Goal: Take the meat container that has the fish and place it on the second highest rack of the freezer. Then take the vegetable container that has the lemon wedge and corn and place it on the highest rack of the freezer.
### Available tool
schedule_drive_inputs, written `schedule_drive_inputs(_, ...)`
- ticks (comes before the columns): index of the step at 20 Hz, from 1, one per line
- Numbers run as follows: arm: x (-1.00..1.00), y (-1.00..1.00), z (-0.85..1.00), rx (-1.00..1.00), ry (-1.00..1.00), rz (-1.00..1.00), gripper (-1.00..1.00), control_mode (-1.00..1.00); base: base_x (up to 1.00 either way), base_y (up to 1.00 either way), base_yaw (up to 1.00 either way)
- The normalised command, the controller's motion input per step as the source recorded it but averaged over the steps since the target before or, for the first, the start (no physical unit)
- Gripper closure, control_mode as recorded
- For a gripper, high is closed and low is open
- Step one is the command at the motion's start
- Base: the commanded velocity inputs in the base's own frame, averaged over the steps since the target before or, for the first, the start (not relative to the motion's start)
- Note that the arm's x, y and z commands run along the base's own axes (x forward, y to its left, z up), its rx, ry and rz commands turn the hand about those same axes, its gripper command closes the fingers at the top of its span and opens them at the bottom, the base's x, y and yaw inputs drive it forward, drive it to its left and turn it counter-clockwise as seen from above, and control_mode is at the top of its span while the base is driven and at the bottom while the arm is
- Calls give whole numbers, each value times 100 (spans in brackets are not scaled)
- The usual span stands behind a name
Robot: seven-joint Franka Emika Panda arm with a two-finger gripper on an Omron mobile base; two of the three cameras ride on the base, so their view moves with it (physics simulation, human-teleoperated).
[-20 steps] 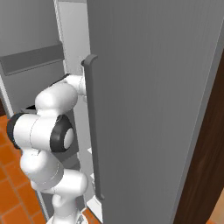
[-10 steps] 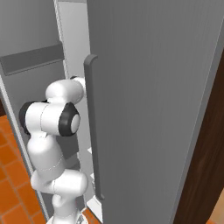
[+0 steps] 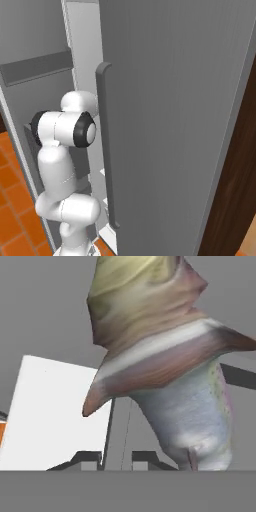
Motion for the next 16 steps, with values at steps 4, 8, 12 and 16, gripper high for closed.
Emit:
schedule_drive_inputs(4, 98, 0, -14, 0, 12, 0, 100, -100, 0, 0, 0)
schedule_drive_inputs(8, 99, 0, -56, 0, 20, 0, 100, -100, 0, 0, 0)
schedule_drive_inputs(12, 37, 2, -50, -1, 12, 0, -100, -100, 0, 0, 0)
schedule_drive_inputs(16, -18, -2, 17, 0, -11, 0, -100, -100, 0, 0, 0)
